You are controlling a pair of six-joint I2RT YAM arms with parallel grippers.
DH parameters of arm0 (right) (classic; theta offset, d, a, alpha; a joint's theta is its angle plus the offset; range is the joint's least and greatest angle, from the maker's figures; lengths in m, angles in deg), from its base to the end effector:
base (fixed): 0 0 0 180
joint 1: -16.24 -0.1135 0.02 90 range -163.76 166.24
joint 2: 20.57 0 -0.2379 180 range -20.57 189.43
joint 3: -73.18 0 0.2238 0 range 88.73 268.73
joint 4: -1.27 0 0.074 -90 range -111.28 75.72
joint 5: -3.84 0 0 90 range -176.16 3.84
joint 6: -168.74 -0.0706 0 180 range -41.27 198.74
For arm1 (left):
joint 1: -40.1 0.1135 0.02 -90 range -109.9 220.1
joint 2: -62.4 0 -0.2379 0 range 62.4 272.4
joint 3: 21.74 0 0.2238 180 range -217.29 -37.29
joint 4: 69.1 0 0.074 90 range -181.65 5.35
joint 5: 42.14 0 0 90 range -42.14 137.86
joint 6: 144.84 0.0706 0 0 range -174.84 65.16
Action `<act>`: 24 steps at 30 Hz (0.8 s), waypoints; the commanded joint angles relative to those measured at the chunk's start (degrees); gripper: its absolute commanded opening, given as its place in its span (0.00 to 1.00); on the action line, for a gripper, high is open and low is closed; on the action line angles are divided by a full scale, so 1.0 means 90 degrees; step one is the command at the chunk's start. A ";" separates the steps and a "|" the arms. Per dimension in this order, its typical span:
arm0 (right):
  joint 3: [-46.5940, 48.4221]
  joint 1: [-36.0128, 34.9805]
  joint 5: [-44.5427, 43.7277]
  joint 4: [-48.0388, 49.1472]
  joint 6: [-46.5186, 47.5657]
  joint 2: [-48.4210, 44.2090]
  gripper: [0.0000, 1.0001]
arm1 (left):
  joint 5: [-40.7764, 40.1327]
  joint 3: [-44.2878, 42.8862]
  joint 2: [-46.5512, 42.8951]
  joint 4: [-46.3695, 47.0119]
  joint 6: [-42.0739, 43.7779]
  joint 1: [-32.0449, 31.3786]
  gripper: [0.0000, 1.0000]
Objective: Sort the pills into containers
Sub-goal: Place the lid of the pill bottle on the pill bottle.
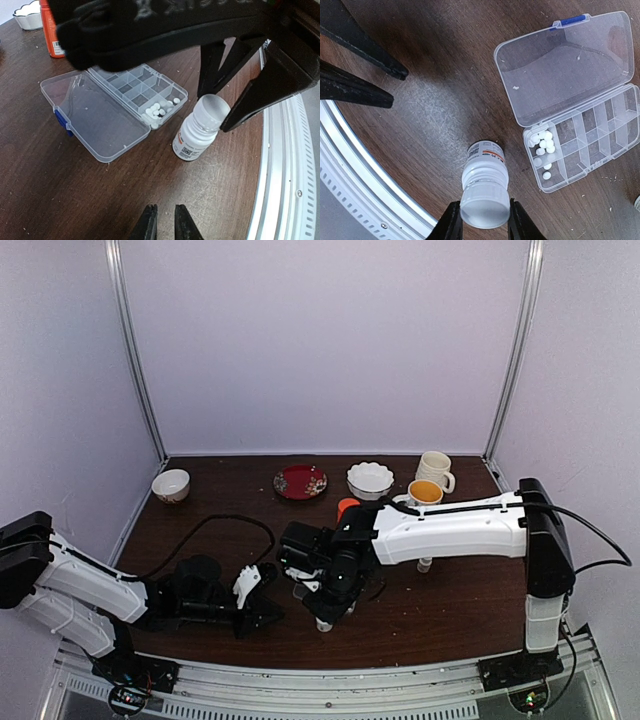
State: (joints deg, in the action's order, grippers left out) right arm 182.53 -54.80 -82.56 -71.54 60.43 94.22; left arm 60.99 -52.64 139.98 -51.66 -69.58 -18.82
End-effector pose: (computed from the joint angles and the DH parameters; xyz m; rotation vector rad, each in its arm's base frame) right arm 0.1167 0.3532 0.1668 -1.3528 2.7073 0.2866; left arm 0.1137 -0.2198 0.1133 0.9769 2.0074 -0.9879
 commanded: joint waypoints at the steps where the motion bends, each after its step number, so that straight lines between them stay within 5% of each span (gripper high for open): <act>1: 0.0187 -0.0065 -0.0250 -0.0215 0.0049 0.0129 0.16 | 0.0113 -0.0059 0.0081 0.0315 0.0095 0.0032 0.15; 24: 0.0407 -0.0148 -0.0370 -0.0511 0.0101 0.0543 0.19 | 0.0171 -0.0062 0.0096 0.0326 0.0124 0.0032 0.15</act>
State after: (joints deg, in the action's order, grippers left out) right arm 186.09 -55.74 -84.25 -74.05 60.85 97.34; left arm 61.84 -52.64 140.35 -51.68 -69.30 -18.82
